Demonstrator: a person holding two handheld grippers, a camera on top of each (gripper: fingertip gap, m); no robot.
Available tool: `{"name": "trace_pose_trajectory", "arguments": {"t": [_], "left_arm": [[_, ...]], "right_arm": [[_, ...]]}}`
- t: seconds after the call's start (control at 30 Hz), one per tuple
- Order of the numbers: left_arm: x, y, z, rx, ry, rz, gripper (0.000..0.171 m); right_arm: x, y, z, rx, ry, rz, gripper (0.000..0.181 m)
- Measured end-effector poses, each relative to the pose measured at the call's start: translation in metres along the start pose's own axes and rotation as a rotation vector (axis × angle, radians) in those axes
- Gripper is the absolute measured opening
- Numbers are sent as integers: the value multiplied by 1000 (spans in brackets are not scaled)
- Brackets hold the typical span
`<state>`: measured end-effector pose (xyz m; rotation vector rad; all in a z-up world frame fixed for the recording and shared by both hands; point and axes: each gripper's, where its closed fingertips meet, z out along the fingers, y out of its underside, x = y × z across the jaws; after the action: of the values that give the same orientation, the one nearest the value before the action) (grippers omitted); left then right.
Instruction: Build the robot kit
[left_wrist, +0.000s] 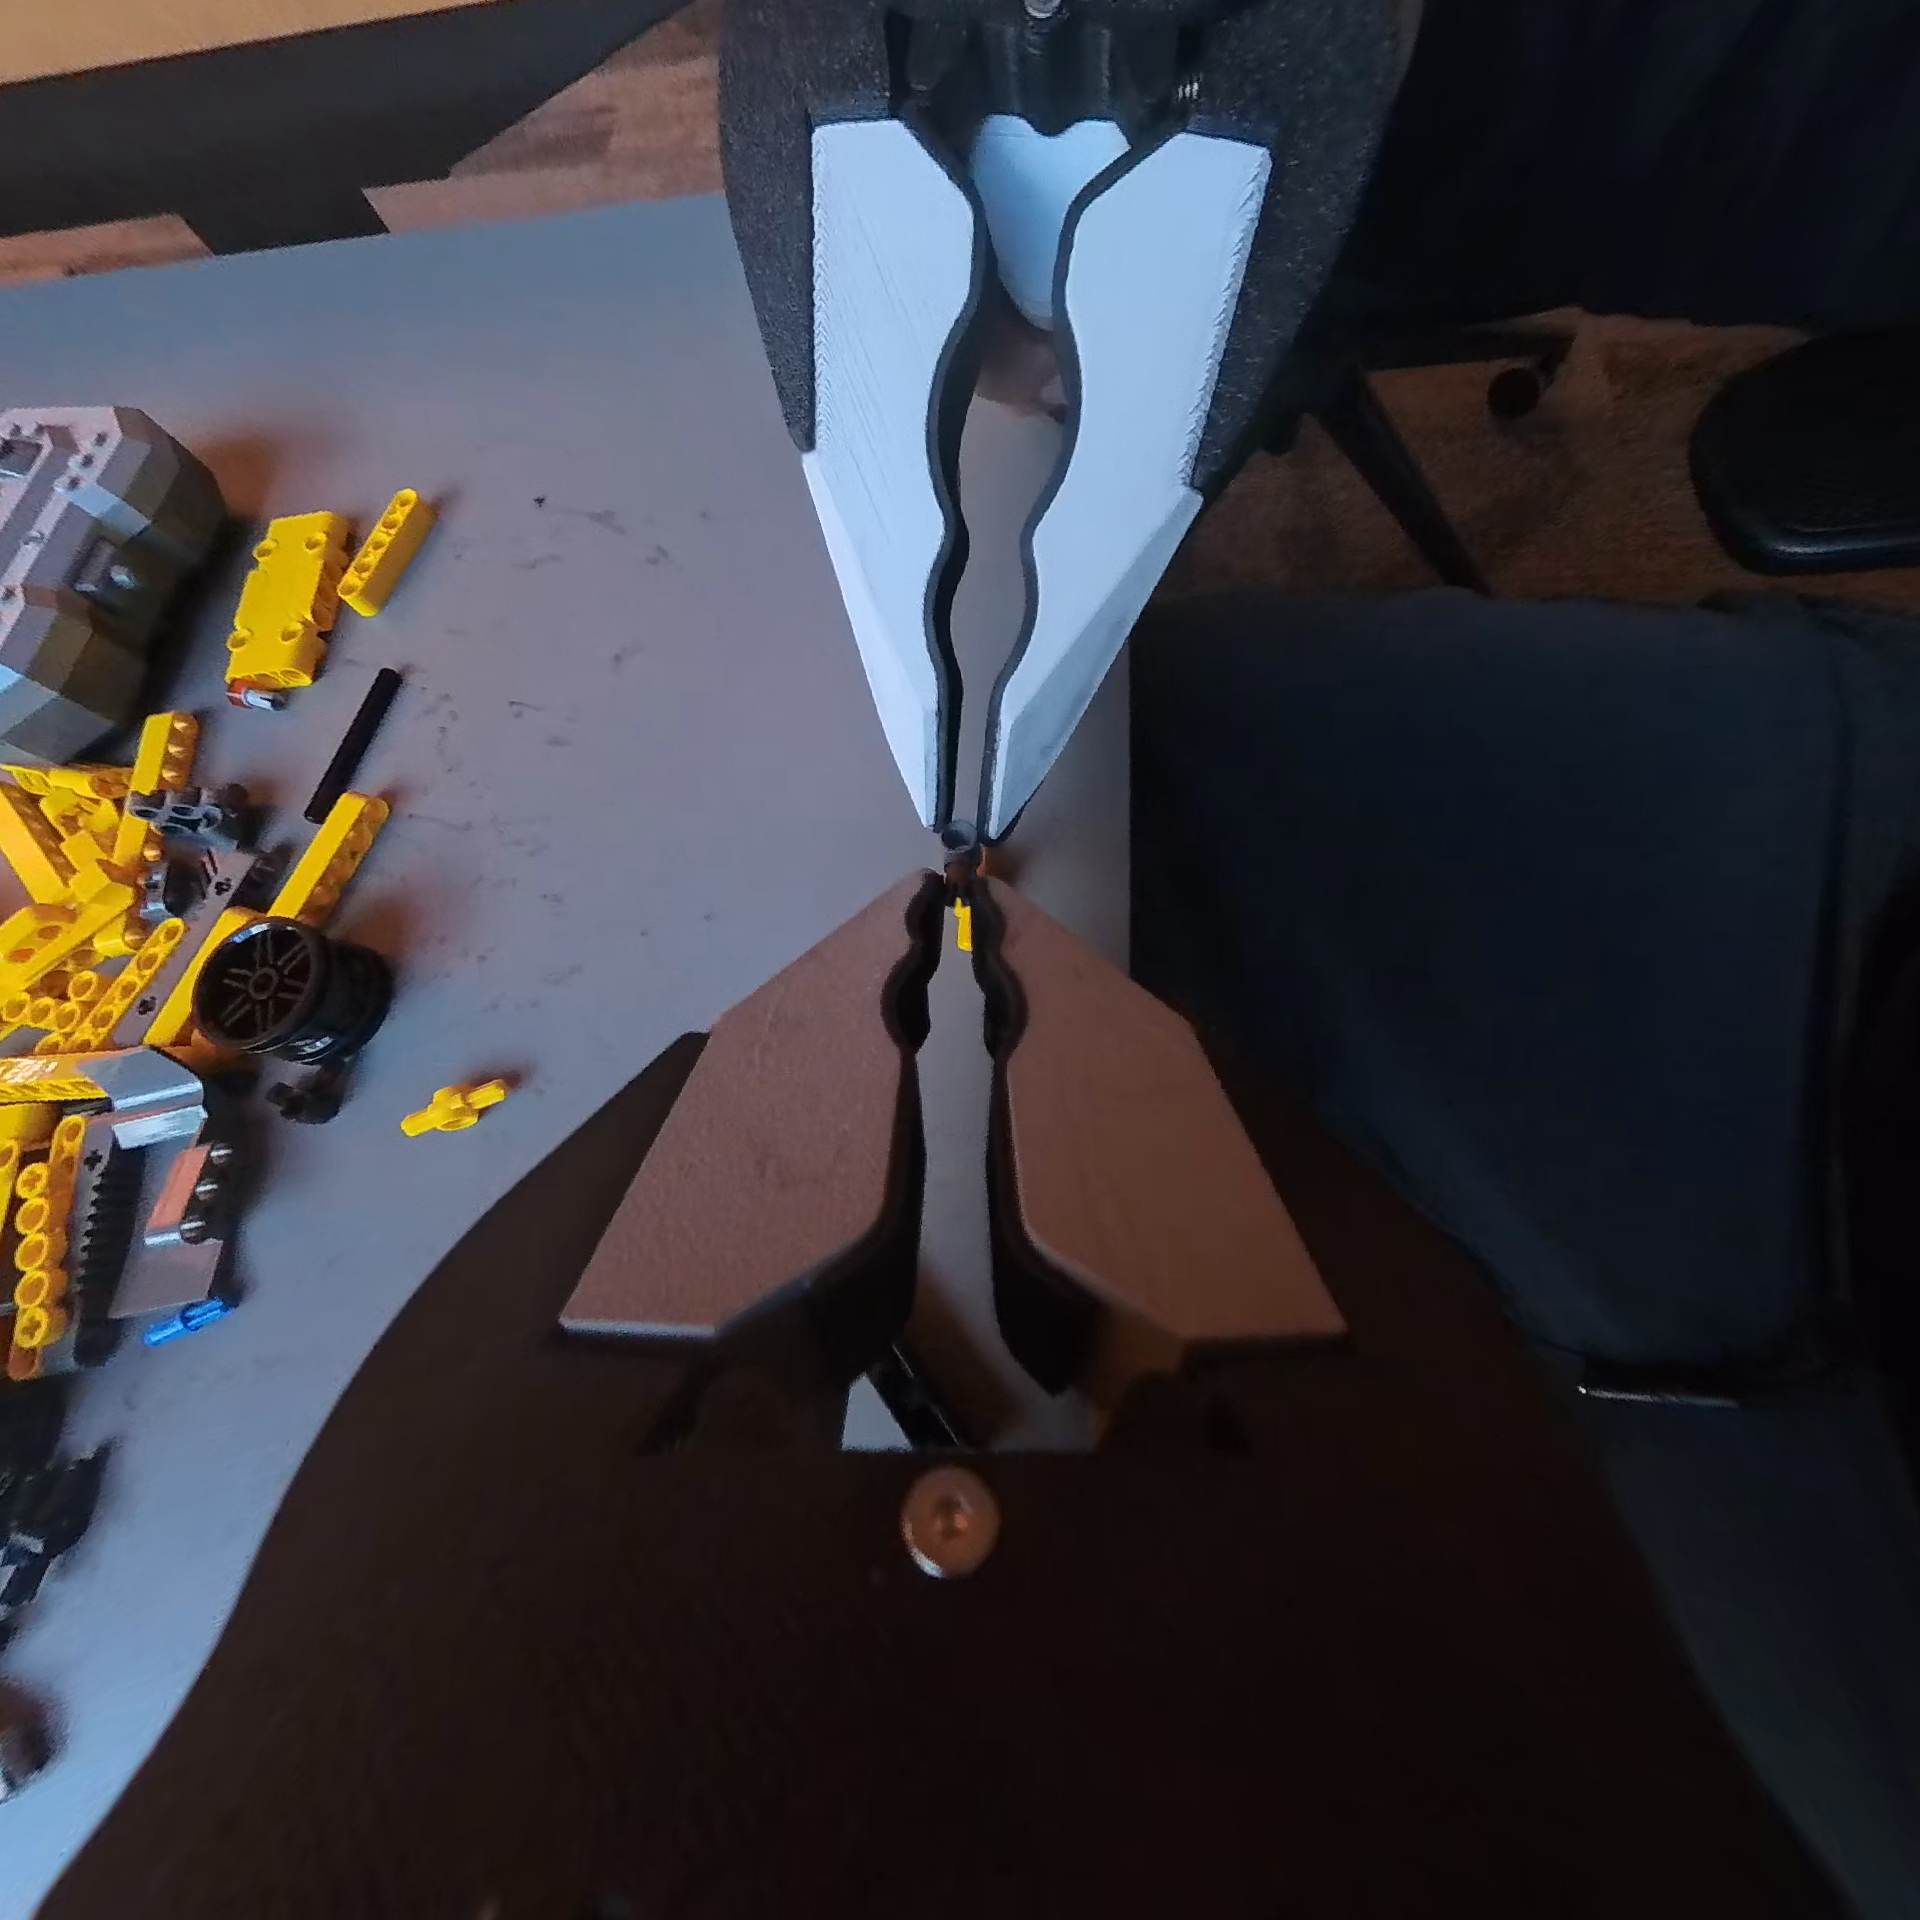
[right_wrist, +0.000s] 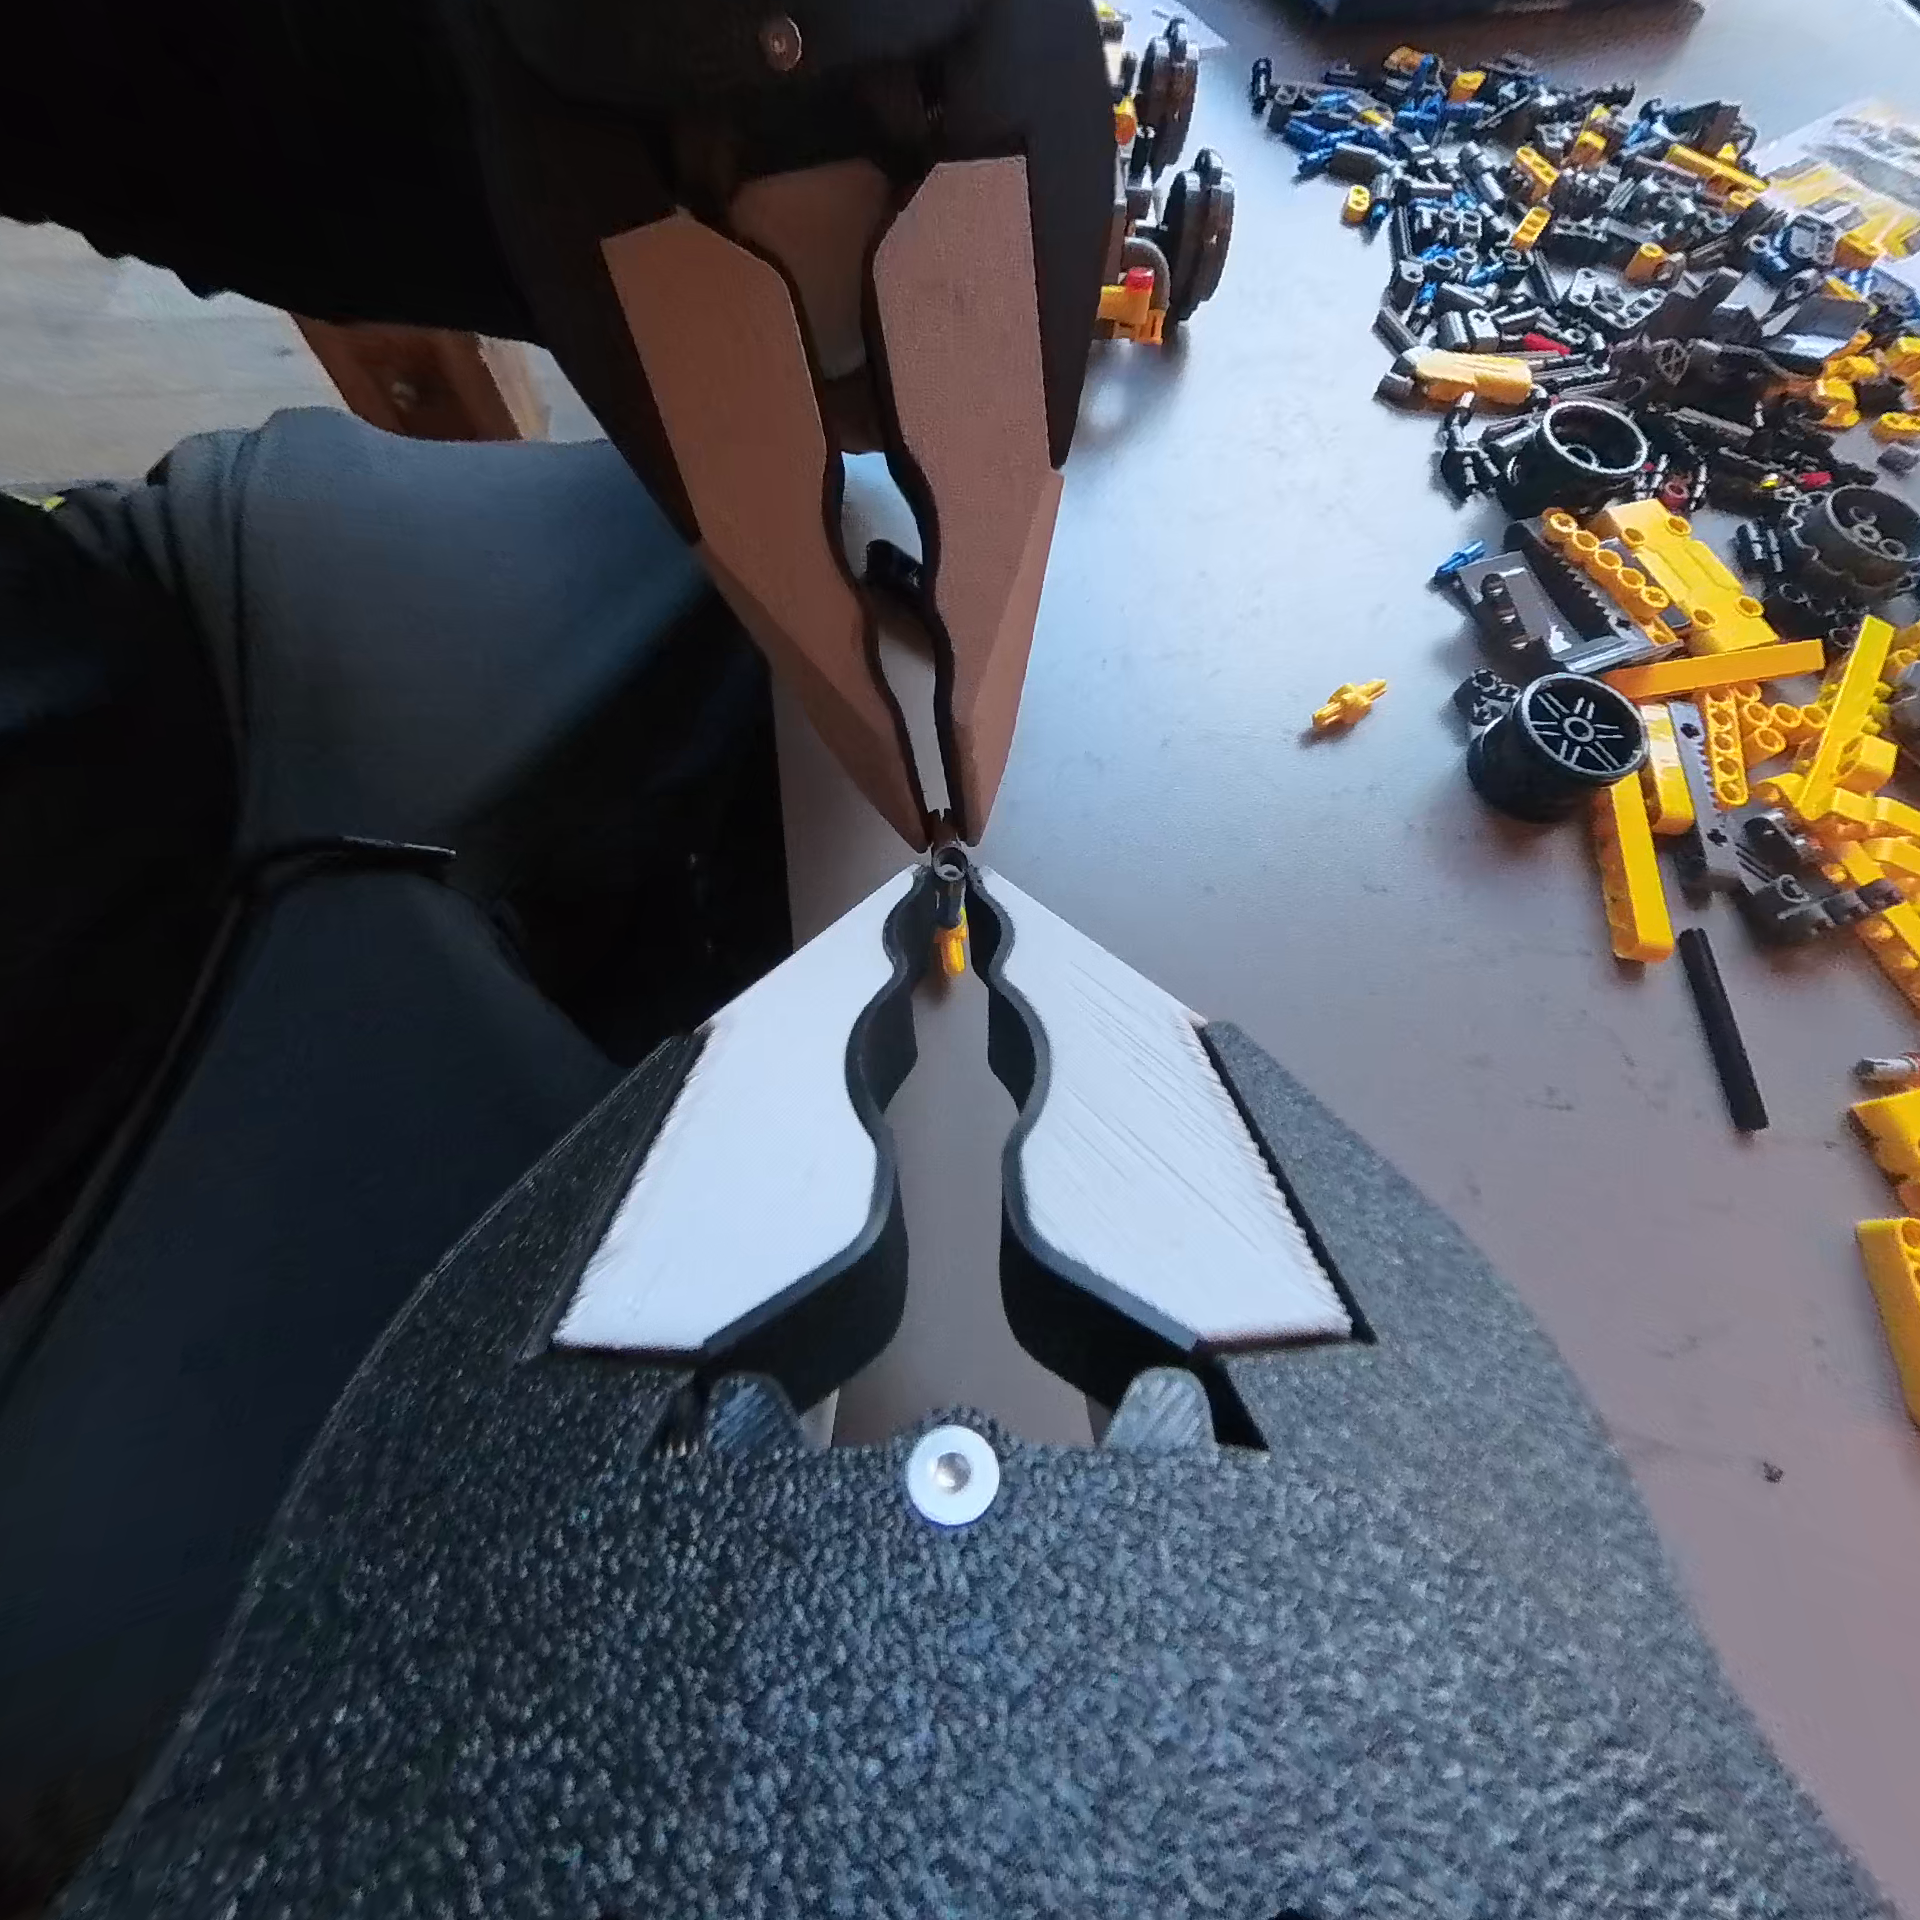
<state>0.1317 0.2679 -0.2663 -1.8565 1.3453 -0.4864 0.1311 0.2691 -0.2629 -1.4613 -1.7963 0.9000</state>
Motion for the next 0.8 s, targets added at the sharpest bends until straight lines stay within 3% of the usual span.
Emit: {"name": "trace_pose_trajectory", "arguments": {"t": [0.8], "left_arm": [[-1,-1,1,21,12,13,2]], "right_arm": [[0,4,2,-50,-1,2,4]]}}
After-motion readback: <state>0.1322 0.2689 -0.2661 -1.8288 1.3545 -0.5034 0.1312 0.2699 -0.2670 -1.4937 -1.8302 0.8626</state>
